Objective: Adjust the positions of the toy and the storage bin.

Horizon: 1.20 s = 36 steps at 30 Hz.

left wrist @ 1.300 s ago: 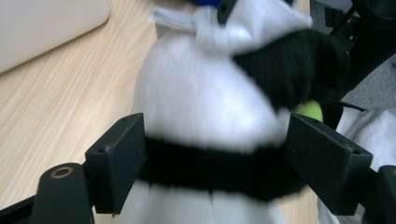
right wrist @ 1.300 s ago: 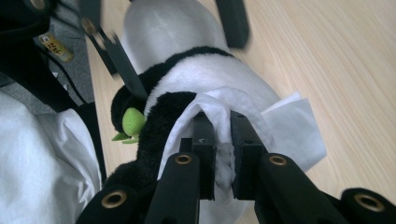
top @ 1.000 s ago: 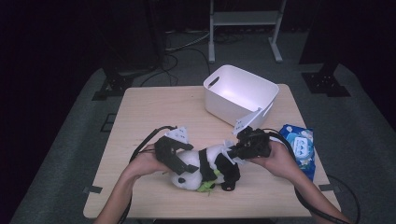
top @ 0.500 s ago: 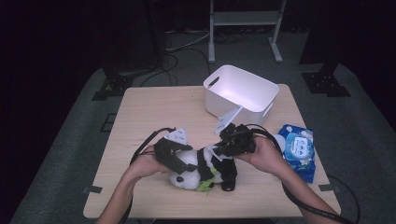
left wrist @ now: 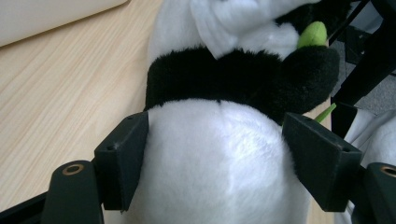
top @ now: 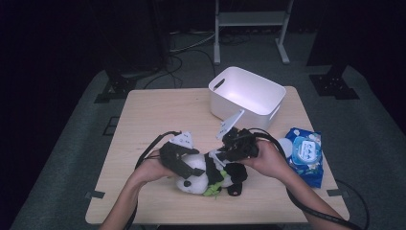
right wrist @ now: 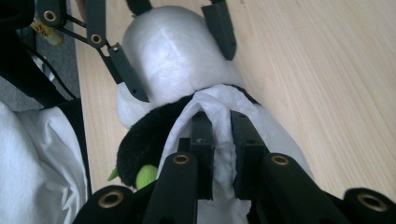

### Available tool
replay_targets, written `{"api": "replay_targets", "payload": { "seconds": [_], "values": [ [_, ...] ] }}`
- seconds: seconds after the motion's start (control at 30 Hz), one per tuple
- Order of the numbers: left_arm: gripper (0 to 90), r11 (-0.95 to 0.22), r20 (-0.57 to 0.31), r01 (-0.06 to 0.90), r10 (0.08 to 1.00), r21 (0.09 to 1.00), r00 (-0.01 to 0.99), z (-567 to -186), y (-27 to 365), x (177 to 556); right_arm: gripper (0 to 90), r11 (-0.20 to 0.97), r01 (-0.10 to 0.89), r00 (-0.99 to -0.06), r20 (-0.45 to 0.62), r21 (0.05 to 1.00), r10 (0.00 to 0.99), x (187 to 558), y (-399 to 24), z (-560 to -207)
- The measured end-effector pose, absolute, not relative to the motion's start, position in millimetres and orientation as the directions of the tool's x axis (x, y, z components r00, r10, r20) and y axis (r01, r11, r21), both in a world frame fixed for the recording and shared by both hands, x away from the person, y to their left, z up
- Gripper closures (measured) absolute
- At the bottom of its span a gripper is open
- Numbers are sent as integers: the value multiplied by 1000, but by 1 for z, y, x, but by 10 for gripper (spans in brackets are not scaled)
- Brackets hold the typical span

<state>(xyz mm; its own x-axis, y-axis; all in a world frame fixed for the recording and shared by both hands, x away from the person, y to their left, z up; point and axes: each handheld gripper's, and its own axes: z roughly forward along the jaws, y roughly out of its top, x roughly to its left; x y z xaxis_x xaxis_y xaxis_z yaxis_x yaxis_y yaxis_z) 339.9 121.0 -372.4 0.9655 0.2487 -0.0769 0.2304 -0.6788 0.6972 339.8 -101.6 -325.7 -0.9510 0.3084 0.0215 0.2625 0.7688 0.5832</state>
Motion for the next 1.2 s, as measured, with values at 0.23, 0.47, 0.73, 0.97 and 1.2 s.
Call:
{"api": "replay_targets", "payload": {
  "seconds": [0.23,0.47,0.73,0.97,1.2],
  "values": [
    [240,-683,-76,221,236,696,969,-371,116,341,807,759,278,-945,25,589,326,340,-115,-327],
    [192,-654,-84,224,238,723,968,-367,116,340,808,750,293,-941,39,593,337,337,-126,-332],
    [116,-638,-78,235,264,733,961,-363,125,339,809,744,312,-934,45,591,355,332,-138,-334],
    [95,-621,-101,257,274,740,956,-370,135,341,809,725,331,-928,69,604,366,331,-149,-338],
    [72,-615,-108,267,283,742,953,-373,140,342,812,732,322,-931,63,600,358,328,-149,-340]
  ]
}}
